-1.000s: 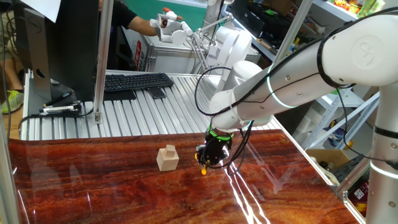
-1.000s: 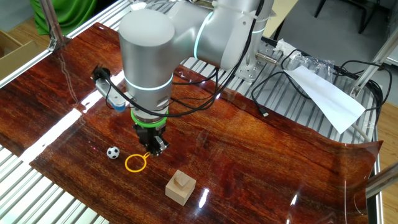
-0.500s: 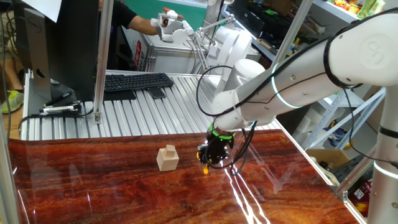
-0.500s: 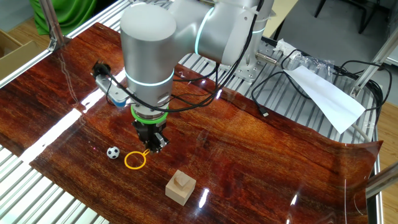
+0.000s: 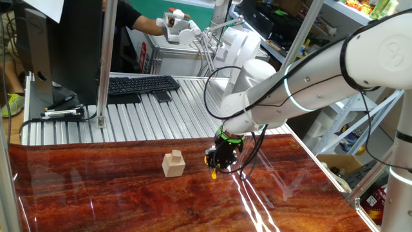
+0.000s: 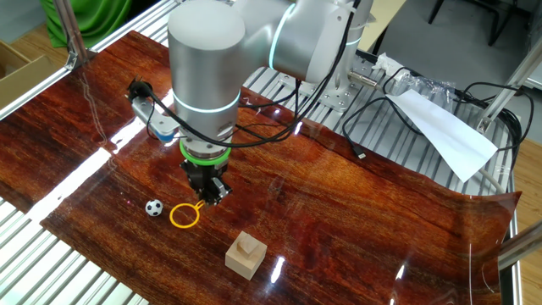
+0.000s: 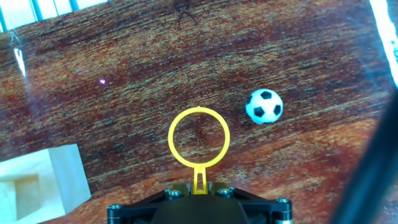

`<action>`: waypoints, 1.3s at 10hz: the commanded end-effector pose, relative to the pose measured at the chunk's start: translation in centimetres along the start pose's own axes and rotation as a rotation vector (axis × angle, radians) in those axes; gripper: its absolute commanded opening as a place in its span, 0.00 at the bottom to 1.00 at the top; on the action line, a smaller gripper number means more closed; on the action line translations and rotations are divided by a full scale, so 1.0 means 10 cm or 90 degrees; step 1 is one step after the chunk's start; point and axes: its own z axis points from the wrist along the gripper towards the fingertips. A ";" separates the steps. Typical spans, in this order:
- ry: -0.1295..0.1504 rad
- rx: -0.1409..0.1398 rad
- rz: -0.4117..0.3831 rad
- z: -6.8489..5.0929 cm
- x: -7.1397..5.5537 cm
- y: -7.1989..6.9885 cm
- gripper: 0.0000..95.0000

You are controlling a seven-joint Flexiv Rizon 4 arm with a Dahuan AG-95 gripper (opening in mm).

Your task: Attach the bubble ring to the ball

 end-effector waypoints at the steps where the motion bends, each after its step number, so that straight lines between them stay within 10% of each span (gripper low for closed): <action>1: 0.001 0.007 -0.001 -0.04 0.00 -0.01 0.00; 13: 0.006 0.023 -0.043 -0.25 -0.22 -0.07 0.00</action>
